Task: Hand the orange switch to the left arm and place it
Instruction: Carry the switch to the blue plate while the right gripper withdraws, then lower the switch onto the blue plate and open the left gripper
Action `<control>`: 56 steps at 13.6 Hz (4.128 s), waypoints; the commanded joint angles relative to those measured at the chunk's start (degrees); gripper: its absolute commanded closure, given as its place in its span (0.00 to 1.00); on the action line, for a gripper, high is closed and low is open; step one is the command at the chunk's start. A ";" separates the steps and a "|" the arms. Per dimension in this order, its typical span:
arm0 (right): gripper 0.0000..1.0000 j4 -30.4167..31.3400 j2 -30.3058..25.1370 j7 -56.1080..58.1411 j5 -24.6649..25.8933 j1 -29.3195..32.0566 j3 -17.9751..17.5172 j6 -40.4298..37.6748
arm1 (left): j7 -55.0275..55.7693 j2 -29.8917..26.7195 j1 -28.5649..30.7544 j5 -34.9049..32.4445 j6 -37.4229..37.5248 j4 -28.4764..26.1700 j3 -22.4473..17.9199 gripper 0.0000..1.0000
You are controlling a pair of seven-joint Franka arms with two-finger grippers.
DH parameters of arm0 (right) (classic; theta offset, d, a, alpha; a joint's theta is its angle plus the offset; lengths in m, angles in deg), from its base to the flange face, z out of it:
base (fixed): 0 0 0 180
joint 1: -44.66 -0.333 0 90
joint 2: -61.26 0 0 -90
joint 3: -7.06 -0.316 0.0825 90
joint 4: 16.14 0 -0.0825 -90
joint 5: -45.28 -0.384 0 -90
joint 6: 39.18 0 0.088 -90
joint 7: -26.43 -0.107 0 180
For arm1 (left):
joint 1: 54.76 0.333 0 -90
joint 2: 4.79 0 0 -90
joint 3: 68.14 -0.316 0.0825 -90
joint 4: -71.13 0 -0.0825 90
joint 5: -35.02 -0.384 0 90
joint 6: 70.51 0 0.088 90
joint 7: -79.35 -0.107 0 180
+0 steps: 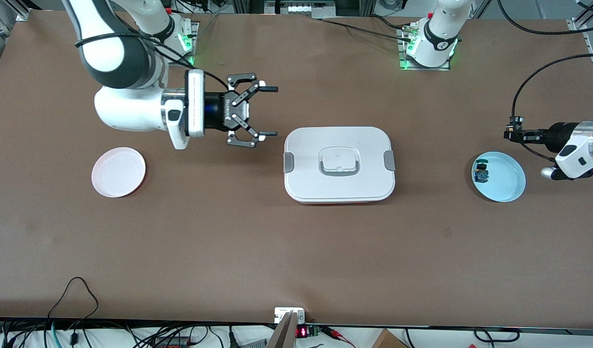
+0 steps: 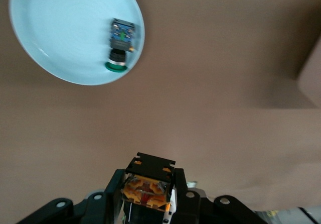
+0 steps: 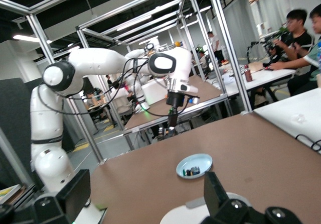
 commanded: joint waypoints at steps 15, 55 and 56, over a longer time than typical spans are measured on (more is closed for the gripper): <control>0.00 -3.18 -1.59 -51.58 43.87 3.51 12.66 -12.80 | 10.11 13.85 -3.09 -29.49 -17.02 -1.60 0.29 1.00; 0.00 -2.23 -12.22 -98.64 93.14 7.20 19.25 -8.50 | 1.42 2.34 0.42 -23.52 -9.86 5.32 11.26 0.00; 0.00 -2.40 -12.22 -98.37 93.05 7.11 19.17 -8.58 | 1.42 2.42 0.25 -23.52 -5.20 7.61 12.93 0.00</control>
